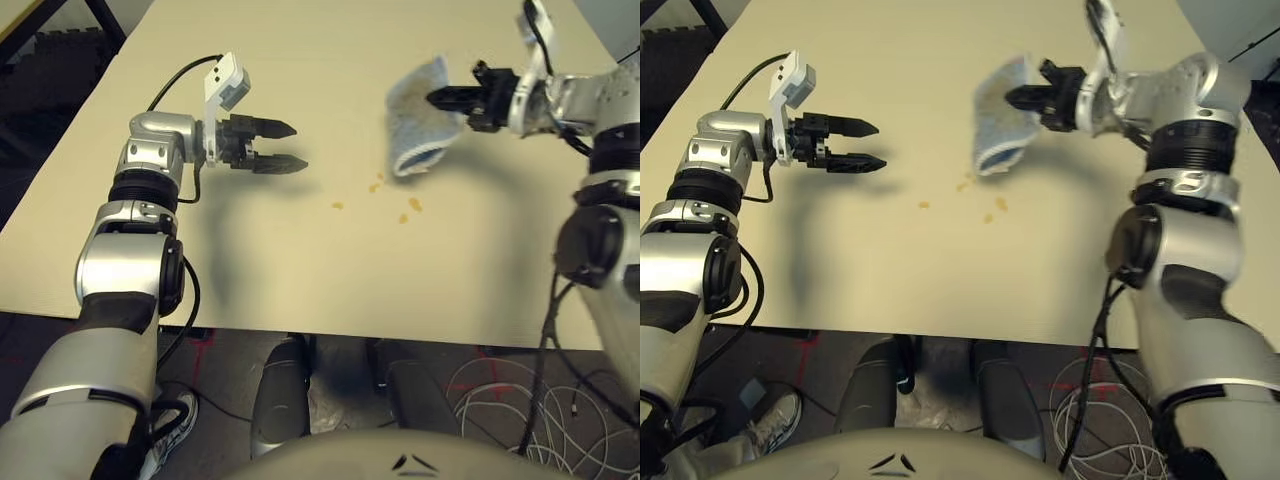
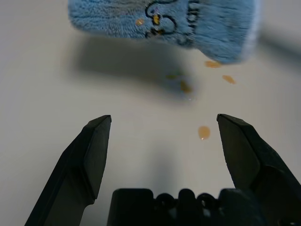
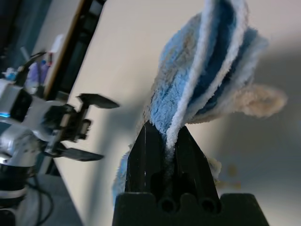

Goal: Wipe the water off the table with a rag.

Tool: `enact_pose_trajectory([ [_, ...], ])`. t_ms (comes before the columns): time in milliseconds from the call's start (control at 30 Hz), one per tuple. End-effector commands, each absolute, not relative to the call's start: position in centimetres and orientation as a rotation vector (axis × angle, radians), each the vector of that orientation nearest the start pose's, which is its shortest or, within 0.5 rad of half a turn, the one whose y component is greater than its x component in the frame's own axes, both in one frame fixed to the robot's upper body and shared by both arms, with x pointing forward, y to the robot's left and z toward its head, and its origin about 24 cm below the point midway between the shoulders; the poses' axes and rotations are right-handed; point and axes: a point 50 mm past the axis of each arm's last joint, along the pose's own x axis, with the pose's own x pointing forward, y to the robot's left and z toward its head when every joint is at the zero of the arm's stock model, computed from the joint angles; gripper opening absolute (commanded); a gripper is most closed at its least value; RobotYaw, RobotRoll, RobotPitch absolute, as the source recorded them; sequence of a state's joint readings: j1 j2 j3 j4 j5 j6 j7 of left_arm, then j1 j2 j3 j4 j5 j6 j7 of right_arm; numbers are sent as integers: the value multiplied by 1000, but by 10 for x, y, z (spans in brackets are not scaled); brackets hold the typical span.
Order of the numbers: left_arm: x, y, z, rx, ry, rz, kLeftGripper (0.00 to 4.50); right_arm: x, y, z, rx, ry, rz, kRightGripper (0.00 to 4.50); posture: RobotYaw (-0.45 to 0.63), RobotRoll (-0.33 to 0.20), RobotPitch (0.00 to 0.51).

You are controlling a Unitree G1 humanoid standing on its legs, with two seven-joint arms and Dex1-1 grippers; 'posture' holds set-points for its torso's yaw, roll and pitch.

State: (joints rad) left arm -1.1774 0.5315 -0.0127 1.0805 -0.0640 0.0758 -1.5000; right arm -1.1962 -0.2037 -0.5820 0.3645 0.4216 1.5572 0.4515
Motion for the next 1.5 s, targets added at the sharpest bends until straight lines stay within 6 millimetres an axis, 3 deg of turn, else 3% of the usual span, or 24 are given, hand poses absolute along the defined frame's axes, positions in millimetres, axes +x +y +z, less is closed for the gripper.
enact_pose_trajectory([
  [33, 379, 195, 220, 310, 205, -1301, 4500, 343, -116, 236, 665, 530, 803, 3, -17, 0, 193],
  [333, 378, 200, 216, 295, 234, -1292, 4500, 332, -74, 199, 728, 649, 793, 3, -3, 0, 205],
  [700, 376, 199, 208, 278, 248, -1305, 4500, 338, -95, 149, 717, 764, 547, 3, -3, 0, 213],
  [900, 377, 197, 206, 278, 253, -1302, 4500, 337, -121, 141, 639, 750, 456, 3, -23, 0, 212],
  [1100, 378, 193, 206, 282, 249, -1314, 4500, 330, -159, 152, 602, 698, 379, 3, -44, 0, 217],
  [1233, 379, 190, 206, 284, 250, -1318, 4500, 322, -195, 158, 578, 674, 289, 3, -55, 0, 217],
  [1400, 381, 187, 206, 287, 243, -1317, 4500, 313, -231, 150, 524, 682, 166, 3, -68, 0, 213],
  [1500, 381, 184, 207, 289, 234, -1324, 4500, 318, -234, 155, 505, 648, 162, 3, -75, 0, 211],
])
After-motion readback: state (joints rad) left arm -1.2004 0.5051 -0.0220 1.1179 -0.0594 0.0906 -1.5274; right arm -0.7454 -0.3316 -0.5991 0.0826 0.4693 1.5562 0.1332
